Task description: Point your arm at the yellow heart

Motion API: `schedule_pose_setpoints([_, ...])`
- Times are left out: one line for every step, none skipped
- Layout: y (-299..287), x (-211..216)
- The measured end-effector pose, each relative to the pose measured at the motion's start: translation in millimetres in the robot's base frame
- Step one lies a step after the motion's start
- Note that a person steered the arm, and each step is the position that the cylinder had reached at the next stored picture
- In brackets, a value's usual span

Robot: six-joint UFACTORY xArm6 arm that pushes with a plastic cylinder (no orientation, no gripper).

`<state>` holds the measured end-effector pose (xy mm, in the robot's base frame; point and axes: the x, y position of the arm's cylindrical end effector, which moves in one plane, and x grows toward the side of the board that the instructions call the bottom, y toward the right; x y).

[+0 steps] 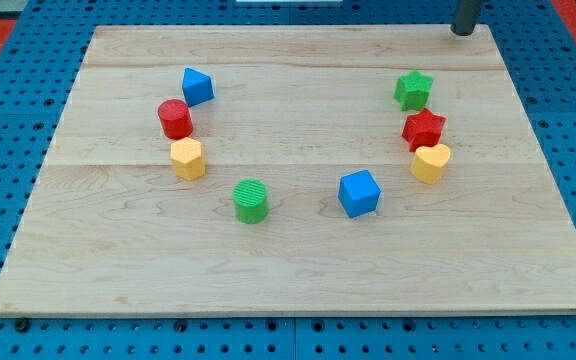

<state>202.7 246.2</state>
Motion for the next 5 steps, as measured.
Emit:
schedule_pose_setpoints([0.0, 0.0])
schedule_pose_setpoints([0.0, 0.0])
schedule_pose_setpoints([0.0, 0.5])
schedule_pose_setpoints([0.0, 0.5])
schedule_pose_setpoints([-3.1, 0.5])
